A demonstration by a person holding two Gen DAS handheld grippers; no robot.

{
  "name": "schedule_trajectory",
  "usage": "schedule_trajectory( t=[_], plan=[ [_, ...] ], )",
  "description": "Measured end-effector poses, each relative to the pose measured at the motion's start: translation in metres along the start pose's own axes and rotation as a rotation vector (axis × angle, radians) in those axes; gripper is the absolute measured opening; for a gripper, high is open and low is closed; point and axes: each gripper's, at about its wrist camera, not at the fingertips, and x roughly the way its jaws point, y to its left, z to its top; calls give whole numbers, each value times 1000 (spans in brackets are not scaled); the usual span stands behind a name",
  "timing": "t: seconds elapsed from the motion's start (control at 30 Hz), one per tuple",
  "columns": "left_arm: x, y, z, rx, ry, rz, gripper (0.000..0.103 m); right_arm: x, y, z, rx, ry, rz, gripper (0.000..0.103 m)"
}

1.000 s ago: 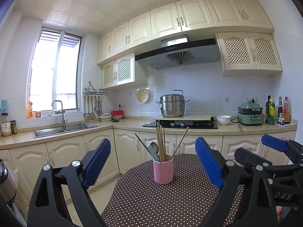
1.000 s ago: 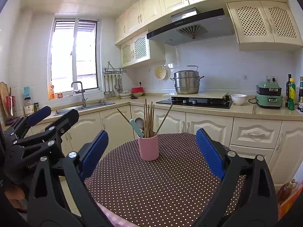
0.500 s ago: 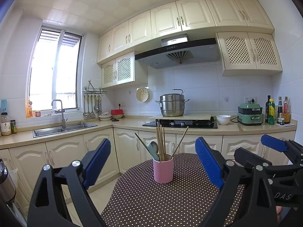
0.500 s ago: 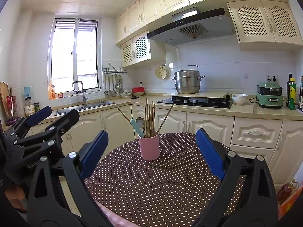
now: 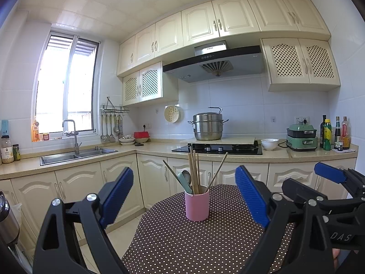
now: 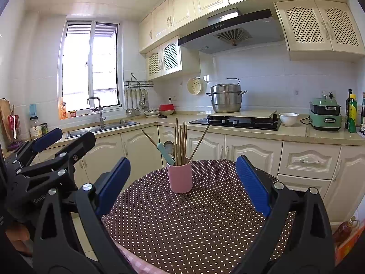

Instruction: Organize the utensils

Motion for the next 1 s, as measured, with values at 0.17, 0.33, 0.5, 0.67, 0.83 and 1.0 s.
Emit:
schedule_trajectory(
  t=[0.17, 0.33, 0.5, 0.67, 0.83, 1.0],
  plan=[
    [0, -1, 0, -1, 1, 0, 89, 1, 0, 0, 0, 0, 0, 92],
    [0, 0, 0, 1, 1, 1, 89, 1, 0, -1, 1, 3, 1, 92],
    [0, -1, 0, 1, 2, 0, 89, 1, 0, -1, 0, 3, 1, 92],
    [1, -1, -2, 3, 7, 0, 89, 1, 0, -3, 1, 10, 0, 92],
    [1, 0, -2, 3, 8, -1, 89, 1, -1, -3, 0, 10, -1, 92],
    [1, -1, -2, 4, 8, 0, 89, 1, -1, -3, 1, 11, 0, 93]
  ],
)
